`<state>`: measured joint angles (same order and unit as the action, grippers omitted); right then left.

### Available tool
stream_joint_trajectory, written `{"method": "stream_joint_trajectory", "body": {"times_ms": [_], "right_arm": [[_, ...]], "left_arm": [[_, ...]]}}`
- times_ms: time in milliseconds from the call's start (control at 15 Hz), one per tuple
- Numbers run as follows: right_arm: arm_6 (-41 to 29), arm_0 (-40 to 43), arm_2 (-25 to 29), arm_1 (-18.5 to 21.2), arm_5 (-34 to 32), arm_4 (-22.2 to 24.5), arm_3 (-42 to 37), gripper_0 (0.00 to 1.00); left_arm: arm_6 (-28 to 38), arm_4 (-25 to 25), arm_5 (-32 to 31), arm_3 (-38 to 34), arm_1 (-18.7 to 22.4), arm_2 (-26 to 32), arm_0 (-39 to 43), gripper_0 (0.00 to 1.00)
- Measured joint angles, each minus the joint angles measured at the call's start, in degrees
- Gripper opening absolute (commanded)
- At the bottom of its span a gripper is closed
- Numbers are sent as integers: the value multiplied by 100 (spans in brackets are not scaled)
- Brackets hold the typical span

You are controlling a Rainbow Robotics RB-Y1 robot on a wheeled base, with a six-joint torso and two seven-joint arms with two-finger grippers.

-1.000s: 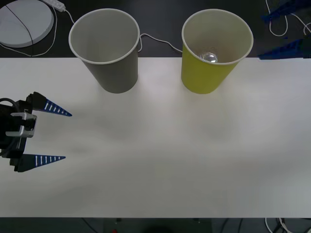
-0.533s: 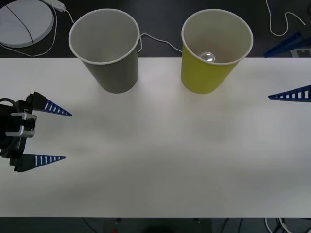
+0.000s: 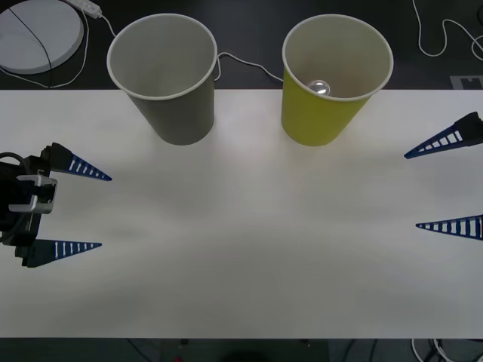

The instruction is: Put the can into the green bin and the plastic bottle into the gray bin

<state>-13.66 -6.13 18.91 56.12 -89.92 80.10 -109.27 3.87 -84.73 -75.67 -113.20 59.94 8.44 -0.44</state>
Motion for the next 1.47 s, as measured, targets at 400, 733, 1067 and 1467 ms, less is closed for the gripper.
{"method": "stream_joint_trajectory", "body": {"times_ms": [400,733,1067,1467], "right_arm": [[330,773,406,-773,1,490,-583,100],[561,807,406,-1310,1,984,-585,100],[689,773,404,-1742,35,1353,-584,100],[760,746,361,-1850,59,1362,-580,100]], "left_arm": [[0,0,0,0,0,0,0,100],[0,0,0,0,0,0,0,100],[0,0,0,0,0,0,0,100],[0,0,0,0,0,0,0,100]]}}
